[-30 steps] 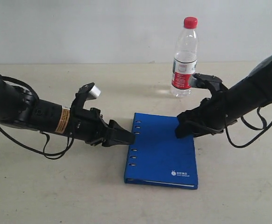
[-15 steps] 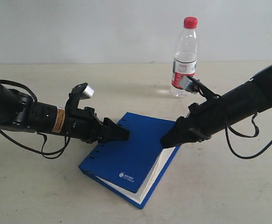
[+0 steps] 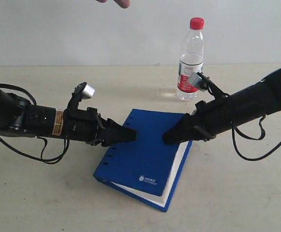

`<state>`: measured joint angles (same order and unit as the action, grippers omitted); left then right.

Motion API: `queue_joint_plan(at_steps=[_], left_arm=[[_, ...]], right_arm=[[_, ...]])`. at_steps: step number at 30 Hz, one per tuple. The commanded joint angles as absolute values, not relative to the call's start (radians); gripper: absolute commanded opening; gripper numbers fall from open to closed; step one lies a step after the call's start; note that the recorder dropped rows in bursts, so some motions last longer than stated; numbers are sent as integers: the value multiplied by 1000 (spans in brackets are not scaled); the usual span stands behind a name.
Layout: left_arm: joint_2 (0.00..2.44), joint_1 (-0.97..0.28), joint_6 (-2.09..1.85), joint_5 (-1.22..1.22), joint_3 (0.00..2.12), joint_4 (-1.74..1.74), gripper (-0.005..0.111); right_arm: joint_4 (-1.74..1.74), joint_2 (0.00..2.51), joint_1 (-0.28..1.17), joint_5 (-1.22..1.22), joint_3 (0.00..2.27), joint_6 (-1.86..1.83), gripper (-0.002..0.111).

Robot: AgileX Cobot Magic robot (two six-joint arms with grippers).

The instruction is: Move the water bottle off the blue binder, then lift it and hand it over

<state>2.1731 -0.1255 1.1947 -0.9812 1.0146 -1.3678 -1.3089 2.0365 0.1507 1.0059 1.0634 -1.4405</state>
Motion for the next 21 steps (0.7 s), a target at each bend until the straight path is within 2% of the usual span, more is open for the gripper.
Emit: queue_joint_plan(at_steps=[1,9,12,13,14,21], left_arm=[[2165,-163,1172,-1221,1013,-1447,60],[2165,-120,1172,-1221,1013,-1458,60],[2165,-96,1172,-1221,1013,-1458,60],[2165,-85,1172,-1221,1013,-1458,60],[2165,-74,1172,-1221,1013,-1458,60],[2194,-15,1131,-1221,1011,-1458,60]], right_arm=[[-1434,2034,171,1122,1071,-1502,38],[-1434,2034,171,1100,1071,-1505,34],[-1416,2034,171,1095,1071,-1509,13],[-1407,2034,171,1095,1071,-1509,3],[-1400,2034,171,1098,1071,-1509,0],[-1363,2034,171,1201,1071,-1625,0]])
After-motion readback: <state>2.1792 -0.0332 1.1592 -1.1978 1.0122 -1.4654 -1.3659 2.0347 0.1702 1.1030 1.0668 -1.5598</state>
